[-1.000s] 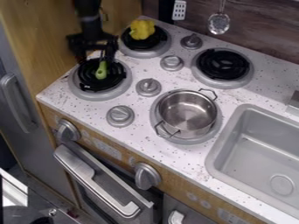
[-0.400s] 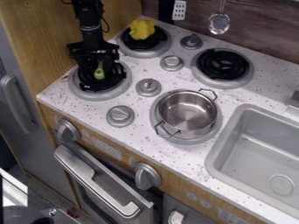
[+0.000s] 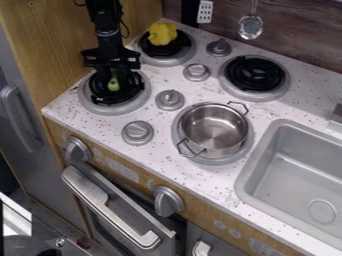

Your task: Removed the green spatula from the front left burner and placed it in the middle of the stove

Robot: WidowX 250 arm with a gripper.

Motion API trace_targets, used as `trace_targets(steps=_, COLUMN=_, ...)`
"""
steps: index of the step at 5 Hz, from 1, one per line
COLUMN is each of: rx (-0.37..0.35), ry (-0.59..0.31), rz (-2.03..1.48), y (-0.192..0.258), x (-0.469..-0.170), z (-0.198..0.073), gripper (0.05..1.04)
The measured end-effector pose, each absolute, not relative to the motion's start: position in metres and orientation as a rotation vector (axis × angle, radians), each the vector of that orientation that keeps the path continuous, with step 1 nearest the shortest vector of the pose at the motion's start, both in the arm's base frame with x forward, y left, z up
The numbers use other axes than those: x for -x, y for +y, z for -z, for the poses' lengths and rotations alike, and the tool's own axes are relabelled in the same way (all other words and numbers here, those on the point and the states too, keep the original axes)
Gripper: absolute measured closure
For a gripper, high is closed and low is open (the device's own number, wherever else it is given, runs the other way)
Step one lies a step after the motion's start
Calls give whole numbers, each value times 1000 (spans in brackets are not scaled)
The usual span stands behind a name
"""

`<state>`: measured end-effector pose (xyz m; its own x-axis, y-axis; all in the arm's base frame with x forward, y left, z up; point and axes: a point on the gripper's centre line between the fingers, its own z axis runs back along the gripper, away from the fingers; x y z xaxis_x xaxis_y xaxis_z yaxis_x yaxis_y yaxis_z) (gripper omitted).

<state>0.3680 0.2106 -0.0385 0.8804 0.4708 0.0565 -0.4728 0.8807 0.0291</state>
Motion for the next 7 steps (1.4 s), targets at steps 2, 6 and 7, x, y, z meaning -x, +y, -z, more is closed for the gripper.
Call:
trace_targets(steps=2, rx=29, ry=-129, rz=-380, y=180, x=-389, z=13, gripper=688)
trace_targets(steps=6, rx=-10, ry=-168, rz=-158, y=116, x=-406, z=30, gripper=688)
trace_targets(steps=7, rx=-6, ry=-185, rz=-112, y=113, x=-405, z=35, gripper=688)
